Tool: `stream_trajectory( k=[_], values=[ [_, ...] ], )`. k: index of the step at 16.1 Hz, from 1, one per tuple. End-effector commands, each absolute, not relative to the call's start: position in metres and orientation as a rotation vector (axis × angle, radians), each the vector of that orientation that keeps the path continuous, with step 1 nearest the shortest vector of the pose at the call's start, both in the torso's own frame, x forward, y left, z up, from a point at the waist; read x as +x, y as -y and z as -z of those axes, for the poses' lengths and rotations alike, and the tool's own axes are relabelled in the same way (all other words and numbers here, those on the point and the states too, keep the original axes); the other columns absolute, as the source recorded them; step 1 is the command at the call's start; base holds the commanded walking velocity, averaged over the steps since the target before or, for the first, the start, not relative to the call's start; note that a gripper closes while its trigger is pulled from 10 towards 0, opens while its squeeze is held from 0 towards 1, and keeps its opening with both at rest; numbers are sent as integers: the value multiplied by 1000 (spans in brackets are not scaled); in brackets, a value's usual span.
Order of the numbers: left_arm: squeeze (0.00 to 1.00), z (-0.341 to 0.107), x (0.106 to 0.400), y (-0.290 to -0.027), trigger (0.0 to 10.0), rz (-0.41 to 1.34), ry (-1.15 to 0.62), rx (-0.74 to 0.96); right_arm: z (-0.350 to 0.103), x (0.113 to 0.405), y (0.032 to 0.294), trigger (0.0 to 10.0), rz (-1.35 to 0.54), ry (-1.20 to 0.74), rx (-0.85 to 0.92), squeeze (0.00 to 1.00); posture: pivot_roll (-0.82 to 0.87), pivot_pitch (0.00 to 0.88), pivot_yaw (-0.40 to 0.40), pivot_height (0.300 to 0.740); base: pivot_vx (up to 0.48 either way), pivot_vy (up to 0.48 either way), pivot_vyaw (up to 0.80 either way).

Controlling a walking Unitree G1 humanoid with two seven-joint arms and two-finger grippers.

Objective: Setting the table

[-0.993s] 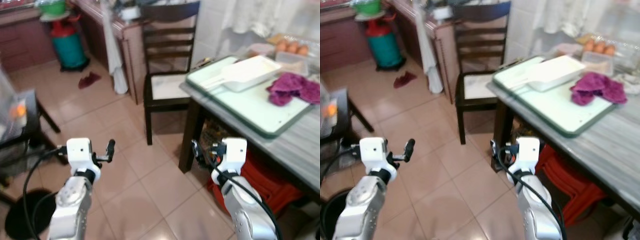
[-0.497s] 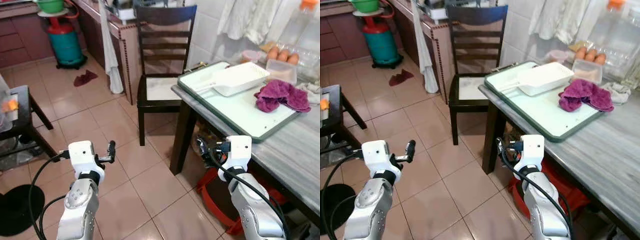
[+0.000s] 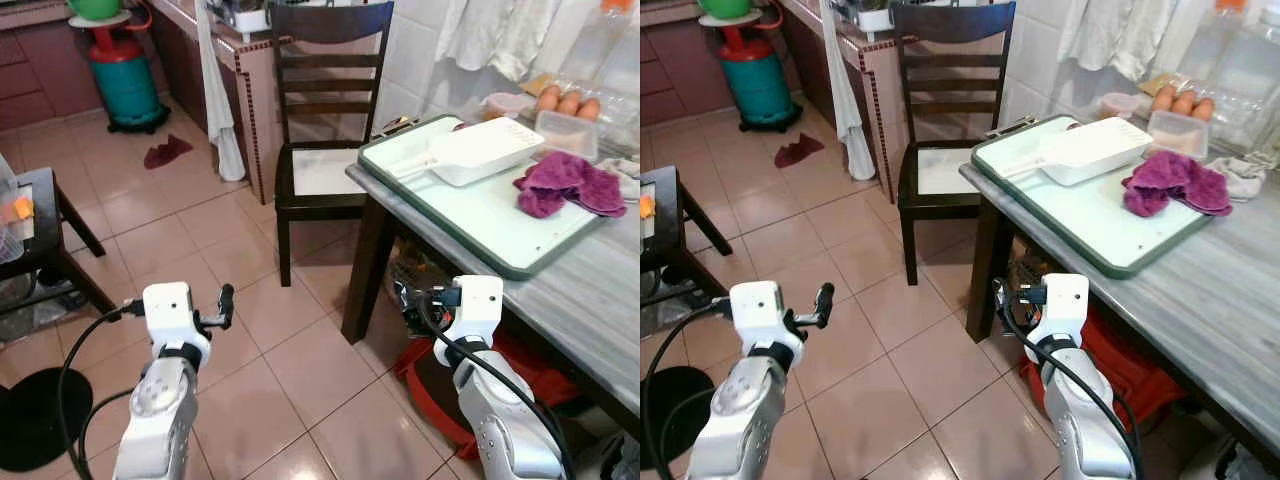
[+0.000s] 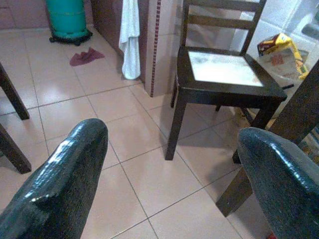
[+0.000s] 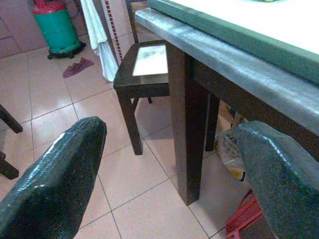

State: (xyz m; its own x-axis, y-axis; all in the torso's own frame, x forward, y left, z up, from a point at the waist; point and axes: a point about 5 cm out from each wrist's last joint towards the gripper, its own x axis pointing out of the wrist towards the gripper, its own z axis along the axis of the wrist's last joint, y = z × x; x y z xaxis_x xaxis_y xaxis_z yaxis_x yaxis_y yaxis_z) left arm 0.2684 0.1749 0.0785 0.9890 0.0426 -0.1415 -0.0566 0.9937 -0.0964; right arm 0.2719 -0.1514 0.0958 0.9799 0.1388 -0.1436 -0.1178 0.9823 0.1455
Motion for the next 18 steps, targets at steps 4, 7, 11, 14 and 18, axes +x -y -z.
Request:
stream_trajectory(
  k=[4, 7, 11, 14, 18],
  values=[
    [0, -80, 274, -173, 10000, -32, -156, -89, -93, 271, 156, 10000, -92, -166, 148, 0, -119, 80, 27, 740, 0, 0, -800],
    [0, -76, 272, -173, 10000, -34, -179, -64, -92, 272, 156, 10000, -80, -162, 153, 0, -112, 85, 30, 740, -80, 0, 0],
    [0, -76, 272, -173, 10000, -40, -185, -58, -92, 273, 157, 10000, -83, -162, 155, 0, -104, 86, 29, 740, -296, 0, 0],
    [0, -76, 271, -174, 10000, -40, -187, -52, -92, 274, 158, 10000, -77, -163, 161, 0, -104, 86, 31, 740, -344, 0, 0],
    [0, -78, 273, -174, 10000, -33, -188, -43, -92, 275, 159, 10000, -62, -163, 186, 0, -107, 85, 39, 740, -366, 0, 0]
  ],
)
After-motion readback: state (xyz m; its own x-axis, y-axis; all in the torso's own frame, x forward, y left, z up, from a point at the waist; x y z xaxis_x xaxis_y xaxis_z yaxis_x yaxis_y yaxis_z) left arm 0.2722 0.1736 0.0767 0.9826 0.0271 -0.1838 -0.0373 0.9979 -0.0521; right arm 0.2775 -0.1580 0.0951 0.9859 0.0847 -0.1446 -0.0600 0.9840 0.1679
